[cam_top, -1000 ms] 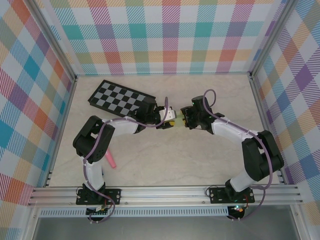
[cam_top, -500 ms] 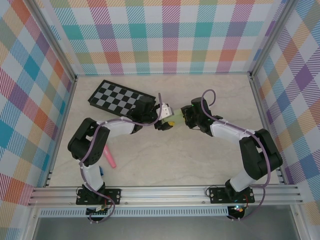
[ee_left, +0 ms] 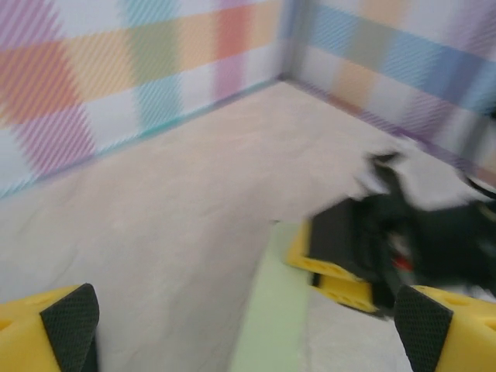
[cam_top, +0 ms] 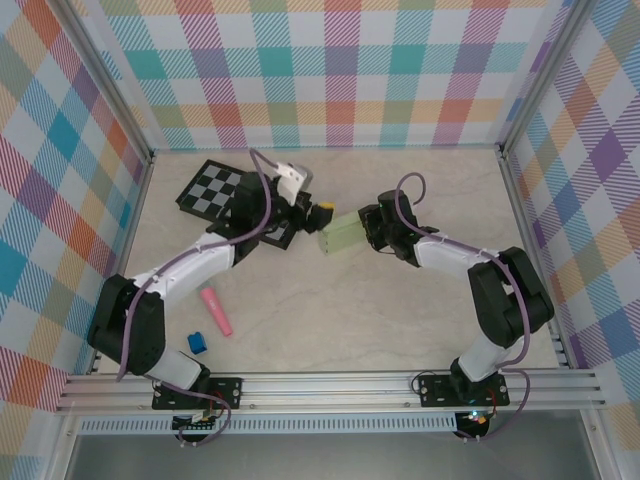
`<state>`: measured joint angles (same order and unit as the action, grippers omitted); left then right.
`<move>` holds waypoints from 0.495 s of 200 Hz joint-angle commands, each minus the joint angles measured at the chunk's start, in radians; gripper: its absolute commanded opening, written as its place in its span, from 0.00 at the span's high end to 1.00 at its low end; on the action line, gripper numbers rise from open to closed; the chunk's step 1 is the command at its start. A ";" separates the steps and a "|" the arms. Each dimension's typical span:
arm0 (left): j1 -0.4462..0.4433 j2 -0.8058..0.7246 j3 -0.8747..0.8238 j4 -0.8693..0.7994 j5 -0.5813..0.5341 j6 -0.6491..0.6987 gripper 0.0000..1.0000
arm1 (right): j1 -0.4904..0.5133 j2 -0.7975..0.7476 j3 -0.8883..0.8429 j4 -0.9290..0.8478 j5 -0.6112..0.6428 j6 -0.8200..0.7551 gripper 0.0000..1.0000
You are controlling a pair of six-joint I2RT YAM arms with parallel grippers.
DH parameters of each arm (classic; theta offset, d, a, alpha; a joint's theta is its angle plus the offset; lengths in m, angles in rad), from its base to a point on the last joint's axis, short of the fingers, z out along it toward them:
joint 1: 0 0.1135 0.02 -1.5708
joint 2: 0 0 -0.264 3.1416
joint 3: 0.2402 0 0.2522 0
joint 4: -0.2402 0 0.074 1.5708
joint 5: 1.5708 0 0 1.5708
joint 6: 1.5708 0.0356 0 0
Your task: Fold the paper box
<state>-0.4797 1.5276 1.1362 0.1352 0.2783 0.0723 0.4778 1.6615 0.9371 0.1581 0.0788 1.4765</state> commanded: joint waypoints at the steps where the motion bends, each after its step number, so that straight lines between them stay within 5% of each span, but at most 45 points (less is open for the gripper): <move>1: 0.021 0.074 0.214 -0.400 -0.214 -0.221 0.00 | 0.001 0.056 -0.020 -0.089 0.007 -0.046 0.69; 25: 0.020 0.124 0.179 -0.373 -0.081 -0.243 0.00 | 0.001 0.060 -0.020 -0.082 -0.001 -0.063 0.70; 99: -0.022 0.200 0.053 -0.282 -0.074 -0.230 0.00 | -0.002 0.061 -0.003 -0.088 -0.015 -0.100 0.71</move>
<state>-0.4908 1.7206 1.1896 -0.1646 0.1787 -0.1501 0.4778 1.6722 0.9379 0.1822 0.0715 1.4151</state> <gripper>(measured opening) 0.998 0.298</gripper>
